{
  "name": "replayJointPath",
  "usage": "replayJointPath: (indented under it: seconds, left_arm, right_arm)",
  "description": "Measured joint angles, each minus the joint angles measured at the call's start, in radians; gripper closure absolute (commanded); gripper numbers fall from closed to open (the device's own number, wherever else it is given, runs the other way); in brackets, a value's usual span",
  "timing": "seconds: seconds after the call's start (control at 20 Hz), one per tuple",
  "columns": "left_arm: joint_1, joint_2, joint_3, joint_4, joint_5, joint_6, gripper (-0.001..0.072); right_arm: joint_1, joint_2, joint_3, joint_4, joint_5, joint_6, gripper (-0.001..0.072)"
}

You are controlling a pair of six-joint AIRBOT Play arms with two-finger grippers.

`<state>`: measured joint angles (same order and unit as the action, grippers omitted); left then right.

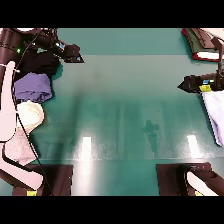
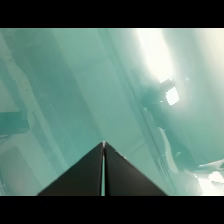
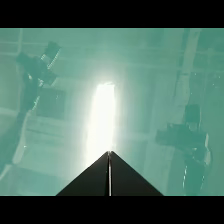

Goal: Fold the shirts.

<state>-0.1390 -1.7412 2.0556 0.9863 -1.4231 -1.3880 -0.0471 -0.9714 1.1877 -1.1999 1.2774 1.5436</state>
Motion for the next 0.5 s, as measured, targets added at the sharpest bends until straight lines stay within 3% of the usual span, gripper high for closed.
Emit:
replayJointPath:
  seconds: [0.5]
  left_arm:
    - [0.0,0.0,0.0,0.0,0.002,0.0,0.0682]
  right_arm:
    - [0.003,0.0,0.0,0.003,0.009,0.0,0.0687]
